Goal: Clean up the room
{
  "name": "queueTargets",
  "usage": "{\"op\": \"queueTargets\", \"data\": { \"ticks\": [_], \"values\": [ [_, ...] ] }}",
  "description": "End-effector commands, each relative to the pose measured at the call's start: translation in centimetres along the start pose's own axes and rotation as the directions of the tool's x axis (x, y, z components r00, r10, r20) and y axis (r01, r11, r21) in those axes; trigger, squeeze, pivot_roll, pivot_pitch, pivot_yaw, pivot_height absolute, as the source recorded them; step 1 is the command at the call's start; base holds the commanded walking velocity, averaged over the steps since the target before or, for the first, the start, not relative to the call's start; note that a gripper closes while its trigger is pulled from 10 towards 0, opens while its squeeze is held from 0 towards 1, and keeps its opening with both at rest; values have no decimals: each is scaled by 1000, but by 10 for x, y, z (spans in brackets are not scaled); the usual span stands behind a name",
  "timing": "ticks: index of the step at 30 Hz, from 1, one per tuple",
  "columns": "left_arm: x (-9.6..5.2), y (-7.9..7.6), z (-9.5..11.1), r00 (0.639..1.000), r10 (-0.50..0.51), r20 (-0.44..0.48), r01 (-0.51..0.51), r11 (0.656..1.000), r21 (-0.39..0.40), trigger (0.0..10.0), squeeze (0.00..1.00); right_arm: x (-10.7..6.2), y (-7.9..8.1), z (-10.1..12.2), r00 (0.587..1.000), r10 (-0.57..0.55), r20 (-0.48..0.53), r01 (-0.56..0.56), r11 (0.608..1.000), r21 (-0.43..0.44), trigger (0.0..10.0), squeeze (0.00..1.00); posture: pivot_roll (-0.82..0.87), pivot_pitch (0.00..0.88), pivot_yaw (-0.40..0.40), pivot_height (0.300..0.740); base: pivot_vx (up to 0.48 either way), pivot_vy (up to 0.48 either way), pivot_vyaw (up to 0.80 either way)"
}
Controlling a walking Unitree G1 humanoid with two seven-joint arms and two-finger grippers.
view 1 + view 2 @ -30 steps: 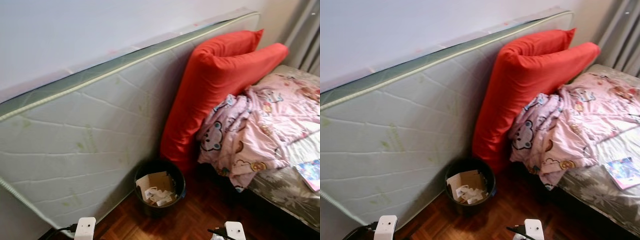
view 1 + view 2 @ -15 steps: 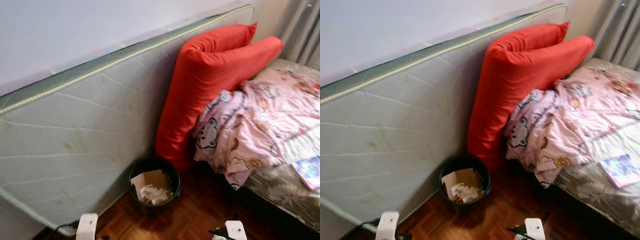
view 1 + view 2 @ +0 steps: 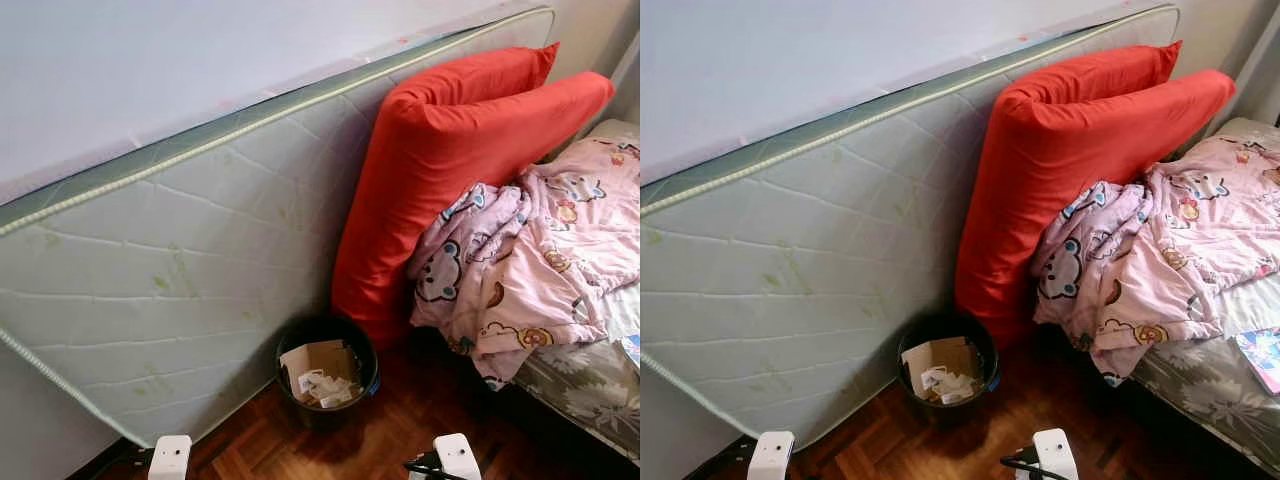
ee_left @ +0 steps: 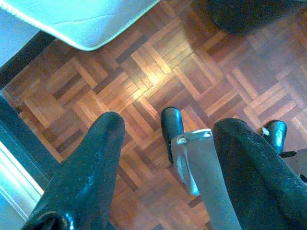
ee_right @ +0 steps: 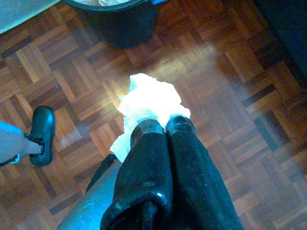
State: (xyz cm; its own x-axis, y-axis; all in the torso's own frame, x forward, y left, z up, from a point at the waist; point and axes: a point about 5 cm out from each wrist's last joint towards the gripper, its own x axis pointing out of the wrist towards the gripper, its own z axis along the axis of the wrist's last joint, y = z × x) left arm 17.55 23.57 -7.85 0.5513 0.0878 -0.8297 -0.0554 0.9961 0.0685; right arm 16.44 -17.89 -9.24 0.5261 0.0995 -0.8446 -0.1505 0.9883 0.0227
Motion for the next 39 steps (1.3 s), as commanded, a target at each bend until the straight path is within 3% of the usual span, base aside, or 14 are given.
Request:
{"op": "queueTargets", "data": {
  "ticks": [1, 9, 24, 32, 39],
  "values": [
    [0, 1, 1, 1000, -4, -4, 5, 1000, 29, 10000, 0, 0, 1, -2, 1000, 10, -3, -10, 1000, -15, 10000, 0, -77, 0, -9, 740, 247, 0, 0],
    [0, 1, 0, 1000, -2, -5, 2, 1000, 26, 10000, 0, 0, 1, -3, 1000, 11, -7, -11, 1000, 5, 10000, 0, -65, 0, -13, 740, 248, 0, 649],
    [0, 0, 2, 1000, -2, 0, 2, 1000, 18, 10000, 0, 0, 1, -1, 1000, 10, 5, -10, 1000, -3, 10000, 0, -59, 0, -19, 740, 248, 0, 0],
    [0, 0, 2, 1000, -4, 1, 4, 1000, 19, 10000, 0, 0, 1, 0, 1000, 17, 8, -17, 1000, 12, 10000, 0, -62, 0, -18, 740, 186, 0, 800],
    [0, 0, 2, 1000, -6, 0, 6, 1000, 19, 10000, 0, 0, 1, 0, 1000, 30, 6, -30, 1000, 1, 10000, 0, -65, 0, -16, 740, 178, 0, 0]
  ]
}}
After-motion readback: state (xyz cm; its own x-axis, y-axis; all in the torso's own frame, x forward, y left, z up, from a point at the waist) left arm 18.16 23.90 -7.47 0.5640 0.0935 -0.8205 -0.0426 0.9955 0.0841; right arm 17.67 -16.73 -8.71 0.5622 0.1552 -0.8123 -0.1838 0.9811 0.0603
